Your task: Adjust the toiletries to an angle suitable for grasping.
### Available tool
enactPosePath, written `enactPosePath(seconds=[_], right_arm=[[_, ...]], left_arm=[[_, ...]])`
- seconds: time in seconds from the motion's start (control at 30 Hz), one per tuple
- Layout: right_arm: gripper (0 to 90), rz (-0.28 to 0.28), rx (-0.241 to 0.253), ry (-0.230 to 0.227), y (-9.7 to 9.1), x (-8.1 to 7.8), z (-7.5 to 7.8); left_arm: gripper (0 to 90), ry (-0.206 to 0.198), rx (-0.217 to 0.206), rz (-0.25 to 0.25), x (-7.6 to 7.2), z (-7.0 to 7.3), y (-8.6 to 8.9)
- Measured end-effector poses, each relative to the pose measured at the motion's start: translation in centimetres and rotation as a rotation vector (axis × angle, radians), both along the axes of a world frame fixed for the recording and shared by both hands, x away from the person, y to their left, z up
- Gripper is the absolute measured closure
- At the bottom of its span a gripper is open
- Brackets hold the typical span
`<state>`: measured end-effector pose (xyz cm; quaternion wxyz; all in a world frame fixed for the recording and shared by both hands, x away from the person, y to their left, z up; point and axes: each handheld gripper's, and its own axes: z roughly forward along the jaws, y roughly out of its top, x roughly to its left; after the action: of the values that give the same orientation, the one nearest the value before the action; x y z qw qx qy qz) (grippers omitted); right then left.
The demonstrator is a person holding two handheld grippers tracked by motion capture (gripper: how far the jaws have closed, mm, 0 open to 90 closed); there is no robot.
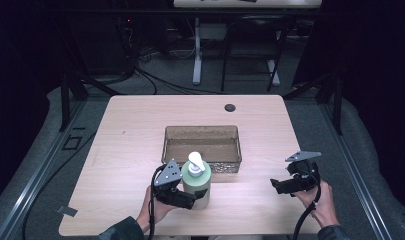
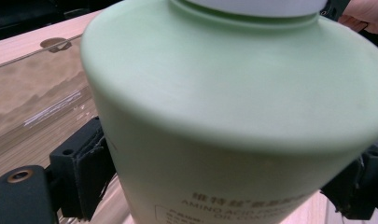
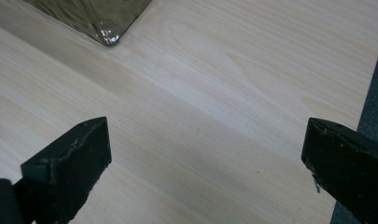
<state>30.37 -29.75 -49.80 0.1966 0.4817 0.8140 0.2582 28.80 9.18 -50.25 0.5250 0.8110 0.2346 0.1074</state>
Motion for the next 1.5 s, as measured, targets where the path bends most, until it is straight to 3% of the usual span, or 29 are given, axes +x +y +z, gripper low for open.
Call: enactPosePath(seconds=[0.27,0.5,0.63,0.73,0.93,1.13,1.5], right_arm=[[1.3,0.006,0.02,-0.008,-0.5,0.1,0.0],[1.3,0.017,0.006,-0.013,-0.9,0.3,0.0],[1.3,0.013,0.013,-0.005,-1.1,0.4,0.1],[1.7,-0.003,0.01,0.032,-1.1,0.5,-0.1],[2.4,-0.025,0.039,0.048,-1.4,0.7,0.0],[3.1,-0.023,0.037,0.071,-1.5,0.8,-0.3],[3.5,-0.03,0.038,0.076,-1.5,0.8,-0.5]], left_arm=[[10.8,0.003,0.005,-0.016,0.9,0.1,-2.2],[10.9,-0.001,0.005,-0.029,1.5,0.1,-4.1],[10.9,-0.001,0.007,-0.02,1.7,0.1,-5.2],[10.9,-0.003,0.003,-0.022,1.8,0.1,-5.9],[10.9,-0.001,0.01,-0.01,2.0,0.2,-7.4],[11.1,-0.001,0.021,0.002,2.1,0.2,-8.4],[11.5,-0.013,0.047,0.072,2.0,0.1,-10.7]])
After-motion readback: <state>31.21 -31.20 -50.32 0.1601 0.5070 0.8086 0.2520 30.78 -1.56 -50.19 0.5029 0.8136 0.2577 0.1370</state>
